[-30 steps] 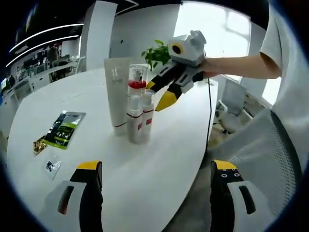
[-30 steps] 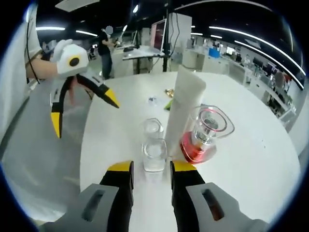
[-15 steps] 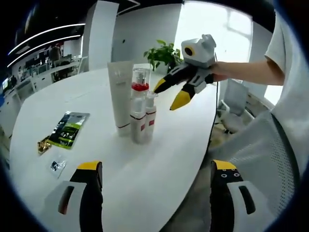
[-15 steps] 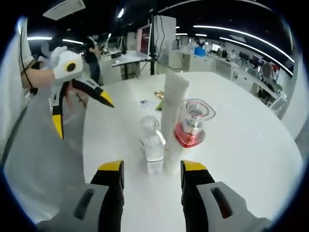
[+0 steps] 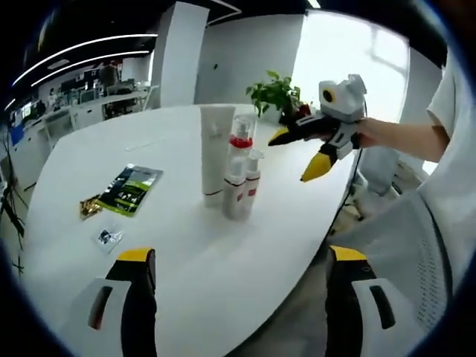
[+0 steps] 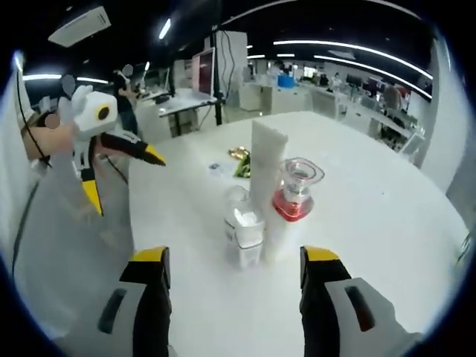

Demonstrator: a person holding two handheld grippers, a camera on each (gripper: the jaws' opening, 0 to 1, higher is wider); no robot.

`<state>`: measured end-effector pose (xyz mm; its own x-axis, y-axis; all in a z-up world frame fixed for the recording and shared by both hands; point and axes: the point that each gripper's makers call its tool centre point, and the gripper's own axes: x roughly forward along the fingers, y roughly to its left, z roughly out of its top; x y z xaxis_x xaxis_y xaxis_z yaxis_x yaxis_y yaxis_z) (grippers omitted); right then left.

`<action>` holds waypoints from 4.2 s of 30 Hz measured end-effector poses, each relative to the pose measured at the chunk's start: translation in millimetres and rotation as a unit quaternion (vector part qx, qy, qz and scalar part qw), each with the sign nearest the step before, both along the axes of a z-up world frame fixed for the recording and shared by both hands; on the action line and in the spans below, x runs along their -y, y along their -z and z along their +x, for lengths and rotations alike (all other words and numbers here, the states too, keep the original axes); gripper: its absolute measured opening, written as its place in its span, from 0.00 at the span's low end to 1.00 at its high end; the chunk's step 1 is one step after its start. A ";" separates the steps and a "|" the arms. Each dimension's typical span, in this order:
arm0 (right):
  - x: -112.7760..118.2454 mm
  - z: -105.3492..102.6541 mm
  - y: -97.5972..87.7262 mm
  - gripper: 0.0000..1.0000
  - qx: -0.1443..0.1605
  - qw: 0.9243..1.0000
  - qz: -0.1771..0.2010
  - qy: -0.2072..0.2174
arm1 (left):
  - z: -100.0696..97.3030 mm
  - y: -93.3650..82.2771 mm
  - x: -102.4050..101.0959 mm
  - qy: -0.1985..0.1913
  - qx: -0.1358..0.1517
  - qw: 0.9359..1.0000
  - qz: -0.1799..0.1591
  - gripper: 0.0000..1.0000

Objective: Arrange the skincare products in the storage area until every visible bottle or jar stands upright without overlapping.

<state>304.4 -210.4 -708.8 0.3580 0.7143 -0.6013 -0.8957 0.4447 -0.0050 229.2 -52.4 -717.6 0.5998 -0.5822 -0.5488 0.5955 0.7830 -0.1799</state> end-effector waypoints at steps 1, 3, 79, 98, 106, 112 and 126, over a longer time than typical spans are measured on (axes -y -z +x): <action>0.6 -2.7 -0.2 0.74 -0.001 1.000 0.001 0.001 | -0.4 -1.0 -4.6 -0.006 0.002 1.000 0.000 0.88; 1.6 -8.7 1.0 0.75 -0.004 1.000 0.003 0.003 | -3.3 -4.8 -6.2 -0.014 0.003 1.000 0.002 0.88; -34.5 -72.0 1.1 0.97 -0.050 0.977 0.056 0.197 | -2.1 -8.0 -105.6 0.001 -0.034 0.999 0.027 0.99; -32.7 -71.8 4.7 0.97 -0.053 0.977 0.048 0.199 | 59.7 8.0 -115.5 0.024 -0.067 0.993 0.094 0.98; -33.8 -74.3 5.9 0.97 -0.061 0.977 0.049 0.198 | 81.5 14.1 -118.2 0.040 -0.076 0.989 0.117 0.98; -32.3 -72.5 6.9 0.97 -0.064 0.976 0.050 0.202 | 101.9 16.3 -114.9 0.050 -0.078 0.987 0.128 0.97; -27.3 -71.0 8.7 0.96 -0.064 0.974 0.044 0.213 | 155.8 40.2 -109.8 0.080 -0.091 0.976 0.179 0.98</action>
